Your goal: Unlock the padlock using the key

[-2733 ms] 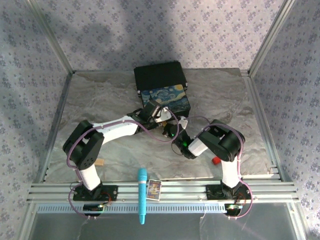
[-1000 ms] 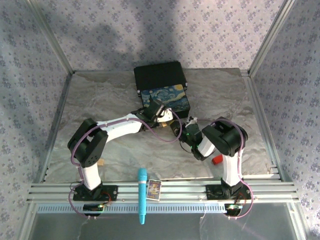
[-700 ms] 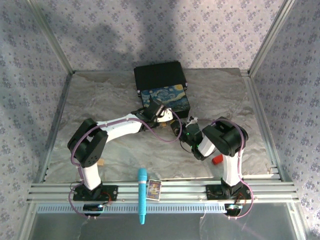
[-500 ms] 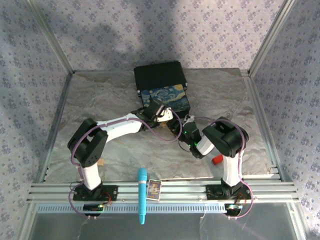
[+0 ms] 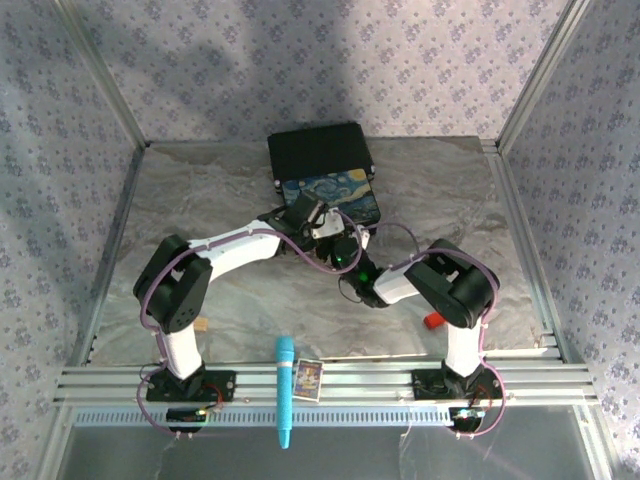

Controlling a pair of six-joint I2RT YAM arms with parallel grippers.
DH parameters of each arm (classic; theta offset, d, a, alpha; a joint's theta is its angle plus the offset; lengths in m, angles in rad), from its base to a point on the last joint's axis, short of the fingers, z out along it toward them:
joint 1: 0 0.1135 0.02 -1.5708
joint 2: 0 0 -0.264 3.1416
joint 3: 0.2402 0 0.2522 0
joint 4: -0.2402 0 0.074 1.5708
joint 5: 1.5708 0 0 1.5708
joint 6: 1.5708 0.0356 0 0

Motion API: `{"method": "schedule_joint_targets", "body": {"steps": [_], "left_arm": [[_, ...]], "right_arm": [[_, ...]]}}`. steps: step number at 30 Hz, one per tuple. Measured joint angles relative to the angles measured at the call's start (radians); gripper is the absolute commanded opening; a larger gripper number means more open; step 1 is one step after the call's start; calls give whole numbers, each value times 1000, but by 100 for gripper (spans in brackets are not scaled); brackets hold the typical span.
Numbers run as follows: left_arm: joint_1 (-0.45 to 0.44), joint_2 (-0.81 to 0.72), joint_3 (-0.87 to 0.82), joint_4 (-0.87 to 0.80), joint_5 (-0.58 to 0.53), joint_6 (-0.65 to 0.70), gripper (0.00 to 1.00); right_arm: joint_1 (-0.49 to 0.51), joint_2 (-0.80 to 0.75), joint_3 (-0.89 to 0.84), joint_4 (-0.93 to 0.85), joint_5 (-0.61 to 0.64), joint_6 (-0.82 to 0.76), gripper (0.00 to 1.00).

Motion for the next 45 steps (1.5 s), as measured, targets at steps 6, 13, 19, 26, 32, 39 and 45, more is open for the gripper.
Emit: {"method": "schedule_joint_targets", "body": {"steps": [6,13,19,26,32,39,45], "left_arm": [[23,-5,1,-13,27,-10,43],[52,-21,5,-45,80,-52,44],[52,-20,24,-66,106,-117,46],[63,-42,113,-145,148,-209,71],[79,-61,207,-162,126,-313,83],[171,-108,192,-155,83,-474,87],[172,-105,176,-160,39,-481,86]], "right_arm": [[57,20,85,-148,153,4,56],[111,31,124,-247,295,-50,67],[129,13,82,-216,290,-149,79],[104,-87,-51,-102,170,-198,99],[136,-107,36,-383,218,-233,97],[170,-11,183,-520,271,-285,96],[188,87,319,-653,359,-304,91]]}}
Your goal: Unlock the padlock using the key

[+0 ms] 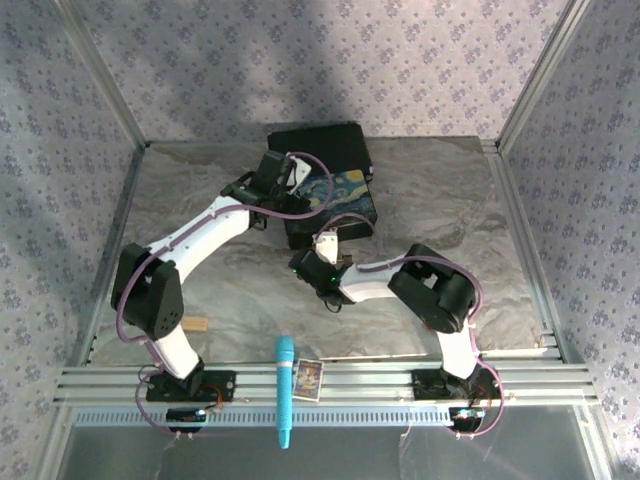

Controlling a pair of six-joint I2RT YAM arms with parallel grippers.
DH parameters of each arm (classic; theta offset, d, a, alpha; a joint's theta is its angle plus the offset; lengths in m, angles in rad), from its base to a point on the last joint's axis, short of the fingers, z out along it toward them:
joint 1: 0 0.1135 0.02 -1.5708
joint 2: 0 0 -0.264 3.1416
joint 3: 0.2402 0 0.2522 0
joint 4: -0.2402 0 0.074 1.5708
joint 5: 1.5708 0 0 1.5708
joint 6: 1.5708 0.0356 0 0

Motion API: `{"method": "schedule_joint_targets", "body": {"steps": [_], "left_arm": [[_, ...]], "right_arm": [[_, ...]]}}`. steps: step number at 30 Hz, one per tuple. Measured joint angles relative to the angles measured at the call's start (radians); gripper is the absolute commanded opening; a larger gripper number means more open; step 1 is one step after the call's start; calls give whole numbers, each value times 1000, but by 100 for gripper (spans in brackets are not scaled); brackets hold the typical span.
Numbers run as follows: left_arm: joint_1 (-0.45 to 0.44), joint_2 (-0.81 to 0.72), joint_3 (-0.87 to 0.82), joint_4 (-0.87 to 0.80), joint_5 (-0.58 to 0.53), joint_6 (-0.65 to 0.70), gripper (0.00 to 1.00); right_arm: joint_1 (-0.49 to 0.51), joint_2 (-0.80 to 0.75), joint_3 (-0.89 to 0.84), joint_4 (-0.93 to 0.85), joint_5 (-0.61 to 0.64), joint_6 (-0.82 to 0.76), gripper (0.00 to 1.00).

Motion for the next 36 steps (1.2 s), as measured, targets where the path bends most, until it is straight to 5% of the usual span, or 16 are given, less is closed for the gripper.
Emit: {"method": "schedule_joint_targets", "body": {"steps": [4,9,18,28,36], "left_arm": [[0,12,-3,1,-7,0,83],[0,22,-4,-8,-1,40,80],[-41,99,-3,-6,46,251,78],[-78,192,66,-35,21,395,64],[-84,206,81,-54,28,430,58]], "right_arm": [[3,35,49,-33,31,-3,81],[3,54,67,-14,39,-10,51],[-19,55,44,62,19,-68,23],[-30,34,-51,229,-5,-72,17],[-111,-31,-223,492,-179,28,13]]}}
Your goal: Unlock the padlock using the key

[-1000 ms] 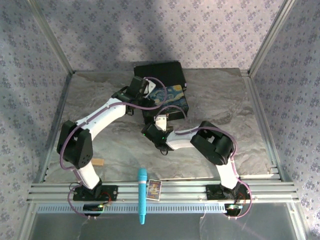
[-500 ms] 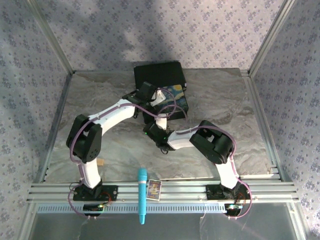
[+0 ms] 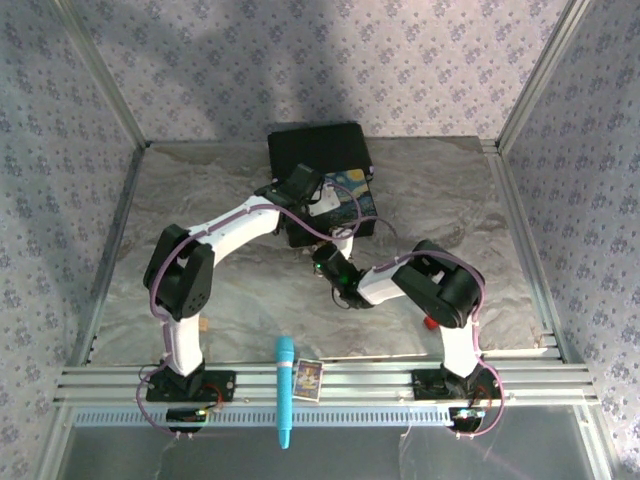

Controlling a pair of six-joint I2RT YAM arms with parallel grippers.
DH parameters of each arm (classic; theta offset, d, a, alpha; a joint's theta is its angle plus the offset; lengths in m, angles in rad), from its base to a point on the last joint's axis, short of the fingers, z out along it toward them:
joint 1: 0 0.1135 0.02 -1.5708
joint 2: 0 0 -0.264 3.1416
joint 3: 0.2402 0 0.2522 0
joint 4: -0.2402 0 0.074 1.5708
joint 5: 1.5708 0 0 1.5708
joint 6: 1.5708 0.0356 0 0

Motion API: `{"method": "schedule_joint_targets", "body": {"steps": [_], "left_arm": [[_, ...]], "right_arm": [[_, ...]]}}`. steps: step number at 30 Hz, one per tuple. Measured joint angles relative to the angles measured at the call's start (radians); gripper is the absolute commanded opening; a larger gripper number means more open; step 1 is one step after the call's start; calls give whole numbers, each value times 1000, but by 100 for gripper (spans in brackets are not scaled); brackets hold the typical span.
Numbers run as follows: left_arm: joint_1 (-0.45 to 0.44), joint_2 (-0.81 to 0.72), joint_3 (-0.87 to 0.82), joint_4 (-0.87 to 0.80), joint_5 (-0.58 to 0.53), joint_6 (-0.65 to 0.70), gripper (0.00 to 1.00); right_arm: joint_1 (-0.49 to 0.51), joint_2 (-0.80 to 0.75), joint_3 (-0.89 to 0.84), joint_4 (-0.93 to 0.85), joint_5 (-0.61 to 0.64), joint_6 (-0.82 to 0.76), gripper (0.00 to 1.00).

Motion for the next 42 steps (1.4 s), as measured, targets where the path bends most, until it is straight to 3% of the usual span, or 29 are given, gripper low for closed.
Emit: {"method": "schedule_joint_targets", "body": {"steps": [18,20,25,31,42], "left_arm": [[-10,10,5,4,-11,28,56],[-10,10,5,4,-14,28,56],[-10,10,5,4,-14,24,56],[-10,10,8,0,-8,17,56],[-8,16,20,-16,3,9,55]], "right_arm": [[-184,-53,-193,271,-203,108,11],[-182,-53,-206,292,-204,116,17],[-171,-71,-234,347,-232,124,44],[-119,-82,-193,276,-194,85,60],[-72,-16,-11,47,-50,84,53]]}}
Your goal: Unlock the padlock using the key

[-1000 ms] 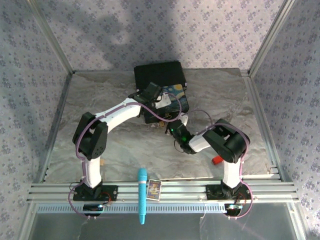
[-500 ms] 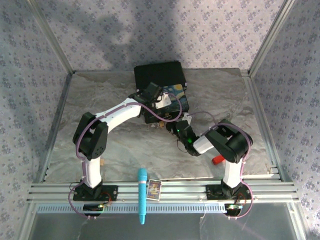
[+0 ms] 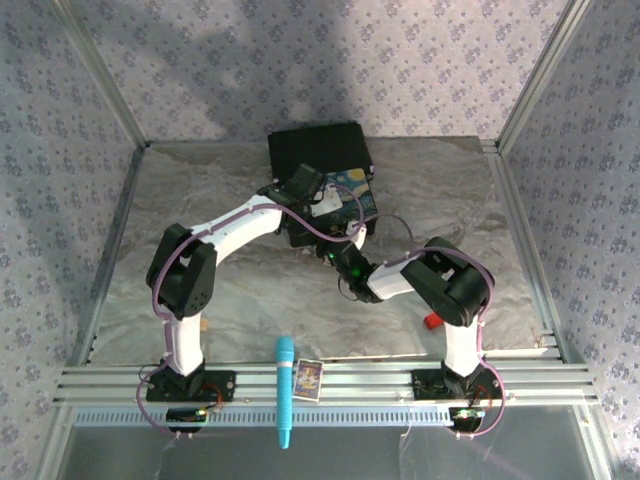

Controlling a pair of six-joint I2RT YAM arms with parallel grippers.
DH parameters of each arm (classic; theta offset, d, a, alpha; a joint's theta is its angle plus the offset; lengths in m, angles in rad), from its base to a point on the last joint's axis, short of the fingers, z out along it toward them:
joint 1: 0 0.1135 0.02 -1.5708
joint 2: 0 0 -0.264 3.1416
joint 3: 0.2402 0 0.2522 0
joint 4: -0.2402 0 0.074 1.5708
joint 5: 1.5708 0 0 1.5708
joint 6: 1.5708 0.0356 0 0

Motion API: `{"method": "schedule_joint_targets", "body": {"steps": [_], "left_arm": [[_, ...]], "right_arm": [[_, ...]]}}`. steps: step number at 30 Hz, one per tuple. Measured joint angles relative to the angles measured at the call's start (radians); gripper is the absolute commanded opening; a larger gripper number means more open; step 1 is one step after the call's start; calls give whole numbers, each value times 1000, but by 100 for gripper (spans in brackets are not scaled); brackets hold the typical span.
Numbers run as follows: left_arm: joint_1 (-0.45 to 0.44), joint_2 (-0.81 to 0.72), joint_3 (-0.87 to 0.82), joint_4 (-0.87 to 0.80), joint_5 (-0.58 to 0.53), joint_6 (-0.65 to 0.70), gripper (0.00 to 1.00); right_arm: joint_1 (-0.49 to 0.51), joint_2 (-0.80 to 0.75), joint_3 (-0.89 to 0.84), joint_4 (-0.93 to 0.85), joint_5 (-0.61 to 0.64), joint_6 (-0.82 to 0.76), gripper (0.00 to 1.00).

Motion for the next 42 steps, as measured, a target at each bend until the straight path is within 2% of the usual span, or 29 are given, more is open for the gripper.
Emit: {"method": "schedule_joint_targets", "body": {"steps": [6,10,13,17,22,29,42], "left_arm": [[8,7,9,-3,10,-7,55],[16,7,9,-6,11,-11,55],[16,8,11,-7,11,-11,55],[16,14,23,-20,10,-11,55],[16,19,29,-28,7,-18,54],[14,19,31,-31,3,-23,54],[-10,26,31,-32,-64,-14,51]], "right_arm": [[42,69,144,-160,104,48,44],[66,96,205,-235,155,101,25],[69,94,194,-215,153,125,13],[45,82,86,-18,75,146,1],[-2,89,-35,239,-70,157,0],[-44,118,-120,466,-194,192,0],[-104,195,-200,791,-310,371,0]]}}
